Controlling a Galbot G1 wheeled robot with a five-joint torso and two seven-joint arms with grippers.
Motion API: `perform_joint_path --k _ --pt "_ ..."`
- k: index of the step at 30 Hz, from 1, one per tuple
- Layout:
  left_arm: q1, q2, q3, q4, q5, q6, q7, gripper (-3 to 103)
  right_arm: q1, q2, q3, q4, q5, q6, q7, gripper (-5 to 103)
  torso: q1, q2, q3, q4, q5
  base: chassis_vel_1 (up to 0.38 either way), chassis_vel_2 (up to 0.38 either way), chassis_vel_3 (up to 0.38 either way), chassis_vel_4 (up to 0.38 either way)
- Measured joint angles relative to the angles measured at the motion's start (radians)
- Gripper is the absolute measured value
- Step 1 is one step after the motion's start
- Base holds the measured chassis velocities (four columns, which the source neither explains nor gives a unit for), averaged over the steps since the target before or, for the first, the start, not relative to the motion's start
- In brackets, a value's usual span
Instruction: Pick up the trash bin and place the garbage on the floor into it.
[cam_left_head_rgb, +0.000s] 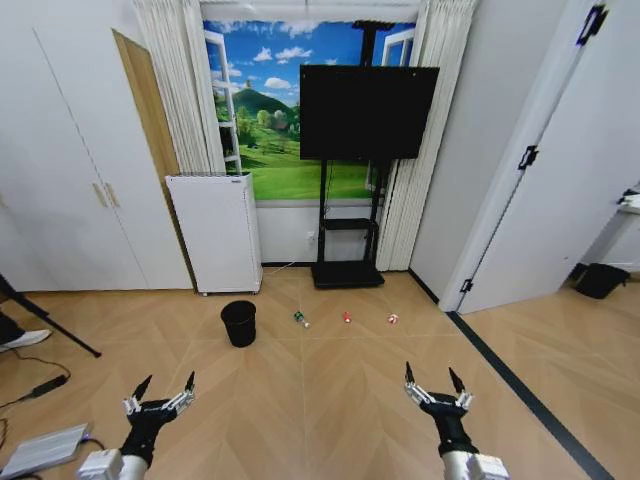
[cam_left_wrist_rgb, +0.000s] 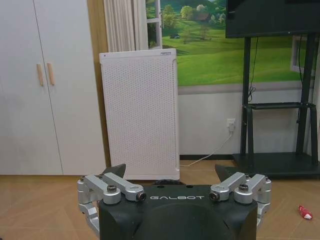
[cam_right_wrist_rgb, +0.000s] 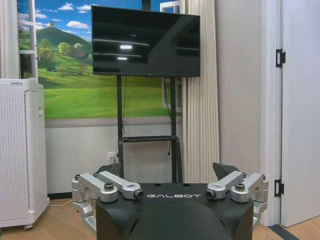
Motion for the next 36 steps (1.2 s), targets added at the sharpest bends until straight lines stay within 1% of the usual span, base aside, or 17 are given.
perform_joint_path --k 5,12,27,36 --pt "0.001 -0.010 0.000 -0.005 -0.003 0.000 -0.001 100 -0.012 0.007 0.001 -0.007 -0.015 0.026 -0.008 100 0.000 0.000 0.000 0.0000 0.0000 0.000 0.000 0.000 0.000" --pt "0.005 -0.021 -0.003 -0.016 -0.003 0.000 -0.002 100 -0.012 0.008 0.009 -0.001 -0.012 0.021 -0.017 100 0.000 0.000 0.000 0.0000 0.0000 0.000 0.000 0.000 0.000" --pt "0.021 -0.021 0.000 -0.030 0.004 0.002 -0.002 100 0.003 0.023 0.009 -0.011 -0.009 0.003 -0.036 100 0.000 0.000 0.000 0.0000 0.0000 0.000 0.000 0.000 0.000" --pt "0.026 -0.029 -0.003 -0.043 0.005 0.002 -0.002 100 0.006 0.024 0.000 -0.018 -0.010 0.003 -0.039 100 0.000 0.000 0.000 -0.0001 0.0000 -0.114 0.113 0.118 -0.113"
